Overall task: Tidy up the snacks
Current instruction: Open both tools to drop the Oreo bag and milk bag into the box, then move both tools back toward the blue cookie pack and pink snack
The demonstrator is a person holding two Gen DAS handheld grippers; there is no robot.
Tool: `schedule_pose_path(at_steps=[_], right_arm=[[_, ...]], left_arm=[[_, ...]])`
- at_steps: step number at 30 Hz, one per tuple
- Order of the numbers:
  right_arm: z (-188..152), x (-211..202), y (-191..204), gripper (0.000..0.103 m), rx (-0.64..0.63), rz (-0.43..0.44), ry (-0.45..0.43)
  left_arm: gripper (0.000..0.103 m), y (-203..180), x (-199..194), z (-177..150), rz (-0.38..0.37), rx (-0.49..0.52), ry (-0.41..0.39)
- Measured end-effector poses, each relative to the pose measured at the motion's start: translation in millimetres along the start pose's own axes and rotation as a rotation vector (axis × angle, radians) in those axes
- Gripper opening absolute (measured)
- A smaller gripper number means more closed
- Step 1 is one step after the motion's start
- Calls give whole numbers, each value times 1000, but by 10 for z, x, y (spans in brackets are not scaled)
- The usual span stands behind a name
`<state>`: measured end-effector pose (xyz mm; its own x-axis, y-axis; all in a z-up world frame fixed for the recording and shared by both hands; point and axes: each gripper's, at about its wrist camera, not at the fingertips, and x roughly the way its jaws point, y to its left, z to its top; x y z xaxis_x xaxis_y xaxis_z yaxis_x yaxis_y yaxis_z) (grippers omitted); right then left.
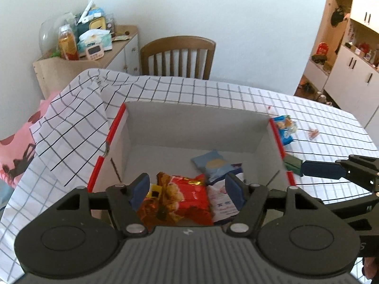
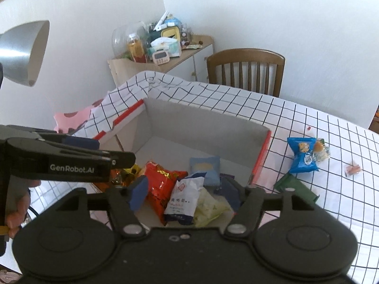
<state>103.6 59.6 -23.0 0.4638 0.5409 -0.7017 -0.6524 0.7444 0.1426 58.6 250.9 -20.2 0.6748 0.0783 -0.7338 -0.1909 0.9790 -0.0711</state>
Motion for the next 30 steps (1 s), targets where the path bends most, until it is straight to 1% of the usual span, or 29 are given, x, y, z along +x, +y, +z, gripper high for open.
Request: schedule_pose_path(at_steps=[5, 9, 14, 15, 16, 17, 21, 23, 28, 30], right_arm=[[-17, -157, -49, 84, 9, -10, -33], [-55, -307, -139, 93, 20, -17, -60], [-115, -476, -350, 99, 47, -36, -76], [-133, -509, -410, 101, 51, -41, -79], [-150, -539, -463, 101, 54, -47, -81], [-167, -565, -516, 101, 56, -55, -81], [-225, -672, -773, 102, 78, -82, -83], [-259, -724, -906, 102, 88, -96, -82], [-348, -852, -1301, 103, 110, -135, -77], [-367, -899, -1499, 103, 124, -149, -73]], left_arm=[[72, -132, -85, 13, -28, 18, -30], [79, -265, -118, 22, -48, 18, -51], [79, -490, -102, 52, -84, 18, -60], [83, -548, -93, 54, -92, 18, -61], [87, -604, -78, 56, -100, 17, -61], [88, -671, -59, 58, -111, 17, -61], [89, -934, 24, 64, -140, 10, -51], [91, -1073, 75, 75, -150, -1, -46], [91, -1474, 219, 129, -155, -12, -29], [91, -1632, 283, 163, -146, -24, -20]])
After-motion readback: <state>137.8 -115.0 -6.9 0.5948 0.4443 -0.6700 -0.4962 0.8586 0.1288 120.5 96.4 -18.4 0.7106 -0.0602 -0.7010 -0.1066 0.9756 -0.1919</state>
